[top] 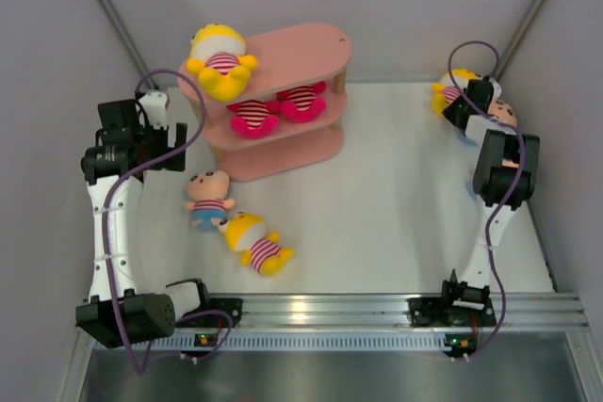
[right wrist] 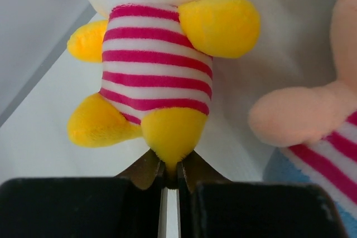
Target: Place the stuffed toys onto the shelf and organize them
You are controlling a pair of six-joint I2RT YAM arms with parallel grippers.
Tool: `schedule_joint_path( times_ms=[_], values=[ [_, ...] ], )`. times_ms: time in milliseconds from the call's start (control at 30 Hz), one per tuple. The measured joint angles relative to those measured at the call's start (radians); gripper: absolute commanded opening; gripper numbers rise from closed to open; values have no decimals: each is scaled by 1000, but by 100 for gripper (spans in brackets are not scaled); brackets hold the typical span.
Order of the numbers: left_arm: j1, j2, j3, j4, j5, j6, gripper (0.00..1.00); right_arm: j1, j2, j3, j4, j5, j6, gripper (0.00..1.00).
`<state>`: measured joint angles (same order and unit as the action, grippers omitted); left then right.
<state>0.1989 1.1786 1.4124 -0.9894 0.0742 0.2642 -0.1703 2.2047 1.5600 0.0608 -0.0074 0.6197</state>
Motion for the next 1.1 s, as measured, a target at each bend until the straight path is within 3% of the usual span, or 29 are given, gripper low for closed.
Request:
schedule_joint_path(
  times_ms=[300,567,767,900,1100],
  values=[
    [0,0,0,0,0,0,97,-15,-31,-46,34,-40,-79,0],
    [0,-2,0,0,11,1,97,35,-312,-278,40,-137,-227,0],
    [1,-28,-4,0,19,2,97,149,-528,-282,-14,-151,-340,0],
    [1,-64,-28,0,24,8,97,237,-603,-145,-145,-182,-417,0],
    [1,-98,-73,-2,33,22,97,390,-589,304,-375,-392,-556,0]
  ],
)
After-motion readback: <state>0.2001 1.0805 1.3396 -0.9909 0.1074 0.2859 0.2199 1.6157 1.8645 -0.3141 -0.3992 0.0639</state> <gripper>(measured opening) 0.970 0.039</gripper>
